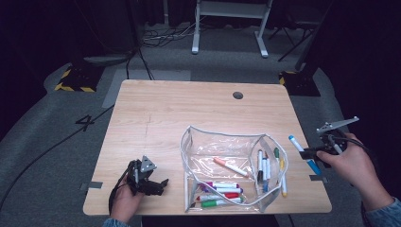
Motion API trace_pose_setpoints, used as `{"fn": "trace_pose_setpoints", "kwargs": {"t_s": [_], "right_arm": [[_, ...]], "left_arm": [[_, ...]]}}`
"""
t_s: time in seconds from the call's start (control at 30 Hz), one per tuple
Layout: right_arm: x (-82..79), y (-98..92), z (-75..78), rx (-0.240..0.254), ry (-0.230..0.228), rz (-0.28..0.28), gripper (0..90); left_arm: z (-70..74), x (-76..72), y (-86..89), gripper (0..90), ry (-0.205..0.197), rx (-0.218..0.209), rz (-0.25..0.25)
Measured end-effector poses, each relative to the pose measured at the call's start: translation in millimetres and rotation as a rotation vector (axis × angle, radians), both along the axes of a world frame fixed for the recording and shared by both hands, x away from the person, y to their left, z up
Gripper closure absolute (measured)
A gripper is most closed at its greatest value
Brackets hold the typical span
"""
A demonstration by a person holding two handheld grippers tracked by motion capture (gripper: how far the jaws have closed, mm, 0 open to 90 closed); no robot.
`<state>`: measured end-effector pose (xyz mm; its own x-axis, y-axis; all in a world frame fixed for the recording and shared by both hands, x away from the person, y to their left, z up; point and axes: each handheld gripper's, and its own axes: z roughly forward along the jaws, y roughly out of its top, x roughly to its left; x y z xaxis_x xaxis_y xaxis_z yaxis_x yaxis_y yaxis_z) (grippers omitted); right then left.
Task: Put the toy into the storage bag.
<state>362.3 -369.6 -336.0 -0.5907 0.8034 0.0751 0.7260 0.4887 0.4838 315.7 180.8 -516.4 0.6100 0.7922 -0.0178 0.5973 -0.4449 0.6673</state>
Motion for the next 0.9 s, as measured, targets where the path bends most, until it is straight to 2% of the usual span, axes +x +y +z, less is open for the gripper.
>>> {"fn": "trace_pose_setpoints", "kwargs": {"t_s": [0.23, 0.5, 0.63, 0.83, 0.9], "right_arm": [[-9.4, 21.9, 29.2, 0.019, -0.034, 0.079, 77.5], [-18.7, 60.7, 60.8, 0.008, -0.067, 0.195, 77.5], [-20.6, 81.4, 69.6, 0.001, -0.075, 0.255, 77.5], [-22.8, 113.0, 72.0, -0.01, -0.062, 0.352, 77.5], [-24.0, 123.8, 72.4, -0.029, -0.059, 0.373, 77.5]], "left_arm": [[0.0, 0.0, 0.0, 0.0, 0.0, 0.0, 0.0], [-0.1, 0.1, 0.2, 0.1, 0.001, -0.005, 0.002], [-0.1, 0.0, 0.1, 0.1, 0.0, -0.004, 0.003], [-0.2, 0.8, 0.1, 0.0, 0.0, -0.004, 0.004], [0.0, 1.7, 0.5, 0.0, -0.003, 0.0, 0.002]]}}
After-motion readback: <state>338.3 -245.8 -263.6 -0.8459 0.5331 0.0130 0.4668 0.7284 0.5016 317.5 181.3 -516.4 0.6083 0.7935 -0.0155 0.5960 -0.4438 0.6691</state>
